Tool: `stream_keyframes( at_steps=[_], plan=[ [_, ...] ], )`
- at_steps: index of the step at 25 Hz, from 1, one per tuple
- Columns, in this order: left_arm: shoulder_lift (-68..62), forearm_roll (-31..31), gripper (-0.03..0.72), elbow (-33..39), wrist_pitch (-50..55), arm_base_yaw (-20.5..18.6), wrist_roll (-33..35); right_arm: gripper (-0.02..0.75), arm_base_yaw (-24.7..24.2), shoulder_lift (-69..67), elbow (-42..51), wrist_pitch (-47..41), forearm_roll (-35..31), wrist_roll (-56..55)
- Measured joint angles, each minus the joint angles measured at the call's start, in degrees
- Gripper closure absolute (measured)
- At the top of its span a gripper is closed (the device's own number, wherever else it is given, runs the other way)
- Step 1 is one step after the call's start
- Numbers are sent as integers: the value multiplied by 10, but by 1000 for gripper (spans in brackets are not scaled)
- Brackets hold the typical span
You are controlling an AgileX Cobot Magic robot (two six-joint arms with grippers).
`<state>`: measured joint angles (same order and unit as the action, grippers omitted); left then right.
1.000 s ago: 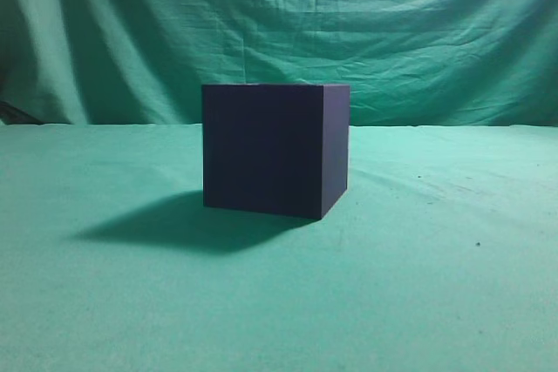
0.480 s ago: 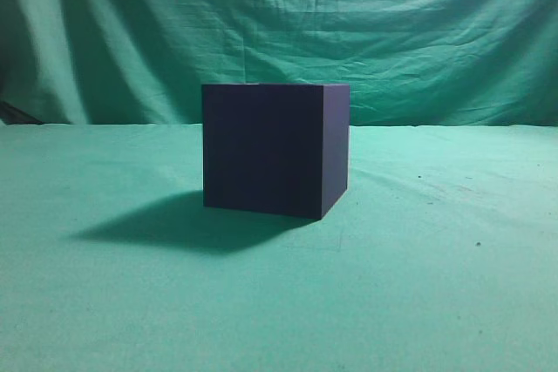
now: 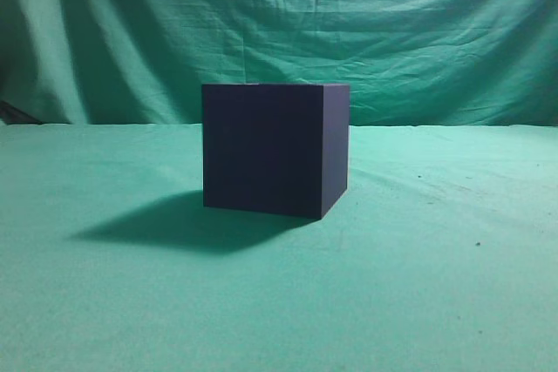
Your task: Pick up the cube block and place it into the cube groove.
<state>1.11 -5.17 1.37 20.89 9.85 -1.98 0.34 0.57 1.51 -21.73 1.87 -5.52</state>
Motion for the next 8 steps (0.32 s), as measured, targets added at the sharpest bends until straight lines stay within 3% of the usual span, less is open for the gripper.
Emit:
stream_keyframes(
  at_steps=[8],
  plan=[
    [0, 0, 688, 0, 0, 0, 0, 691, 0, 0, 0, 0, 0, 0]
  ],
)
